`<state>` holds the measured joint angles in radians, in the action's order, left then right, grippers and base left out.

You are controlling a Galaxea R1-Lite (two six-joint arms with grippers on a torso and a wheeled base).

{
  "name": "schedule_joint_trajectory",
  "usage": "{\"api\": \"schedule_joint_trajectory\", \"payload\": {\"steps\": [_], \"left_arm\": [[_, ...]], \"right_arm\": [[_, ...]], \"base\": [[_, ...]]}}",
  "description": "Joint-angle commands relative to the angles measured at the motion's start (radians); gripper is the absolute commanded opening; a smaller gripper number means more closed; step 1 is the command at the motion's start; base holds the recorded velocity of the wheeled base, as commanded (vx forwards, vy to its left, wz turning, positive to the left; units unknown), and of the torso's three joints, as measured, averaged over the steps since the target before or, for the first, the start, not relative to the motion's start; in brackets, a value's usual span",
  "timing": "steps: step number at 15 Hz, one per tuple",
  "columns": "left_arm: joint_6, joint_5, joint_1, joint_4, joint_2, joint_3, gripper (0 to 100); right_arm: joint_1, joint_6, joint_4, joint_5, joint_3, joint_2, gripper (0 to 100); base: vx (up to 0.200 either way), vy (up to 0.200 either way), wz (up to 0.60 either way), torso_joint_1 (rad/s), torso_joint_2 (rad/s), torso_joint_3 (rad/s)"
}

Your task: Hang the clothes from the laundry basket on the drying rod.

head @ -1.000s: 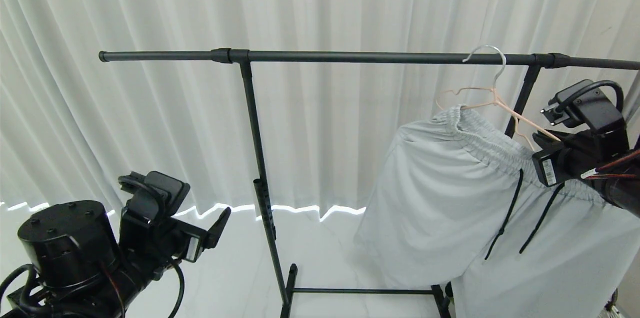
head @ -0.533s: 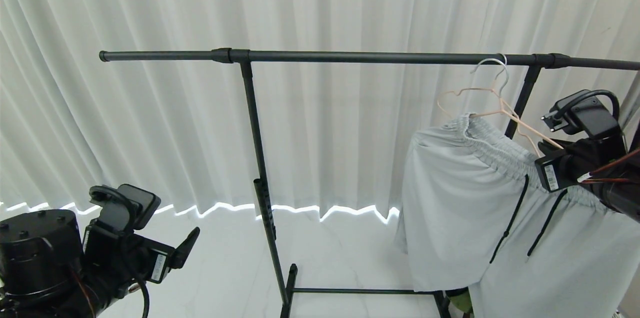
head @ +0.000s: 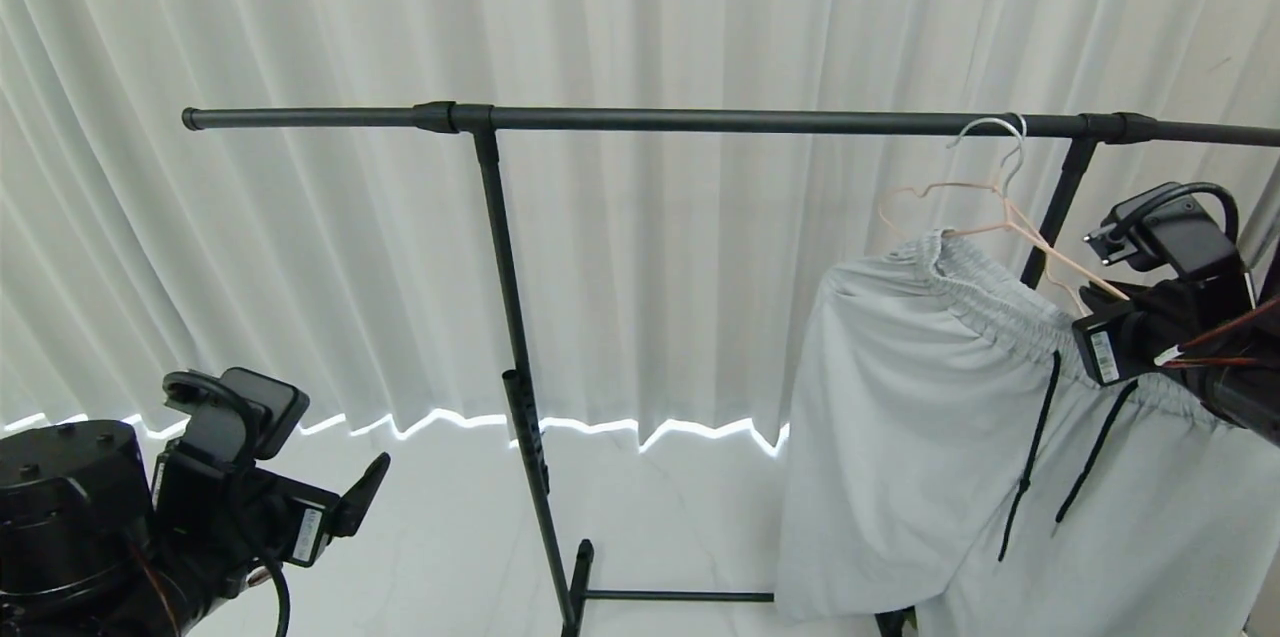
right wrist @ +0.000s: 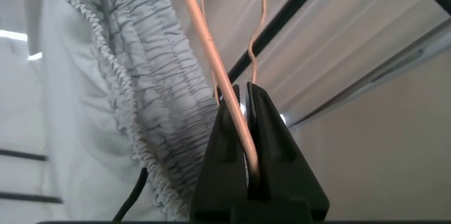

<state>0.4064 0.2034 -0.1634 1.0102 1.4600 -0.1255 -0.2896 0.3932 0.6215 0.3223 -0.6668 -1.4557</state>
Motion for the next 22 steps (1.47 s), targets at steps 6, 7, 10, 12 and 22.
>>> {"api": "schedule_joint_trajectory", "payload": {"steps": [6,7,10,12,22], "left_arm": [[0.003,-0.004,-0.008,0.002,0.0,0.014,100],[0.003,-0.004,-0.013,0.002,0.0,0.014,100],[0.003,-0.004,-0.013,0.002,0.0,0.014,100],[0.003,-0.004,-0.013,0.002,0.0,0.014,100],[0.005,-0.001,-0.091,0.002,-0.115,0.049,100]], "right_arm": [[0.0,0.001,0.001,0.0,0.0,-0.006,0],[0.0,0.0,0.001,0.0,-0.002,-0.006,0],[0.0,-0.004,0.004,0.0,-0.022,-0.021,0],[-0.008,-0.024,0.004,0.0,-0.062,-0.055,0],[-0.1,-0.102,0.004,0.009,-0.209,-0.233,0]], "base": [[0.133,0.0,0.0,0.004,0.0,0.002],[0.0,0.0,0.0,0.0,0.0,0.0],[0.0,0.0,0.0,0.0,0.0,0.0],[0.0,0.0,0.0,0.0,0.0,0.0],[0.0,0.0,0.0,0.0,0.0,0.0]]}}
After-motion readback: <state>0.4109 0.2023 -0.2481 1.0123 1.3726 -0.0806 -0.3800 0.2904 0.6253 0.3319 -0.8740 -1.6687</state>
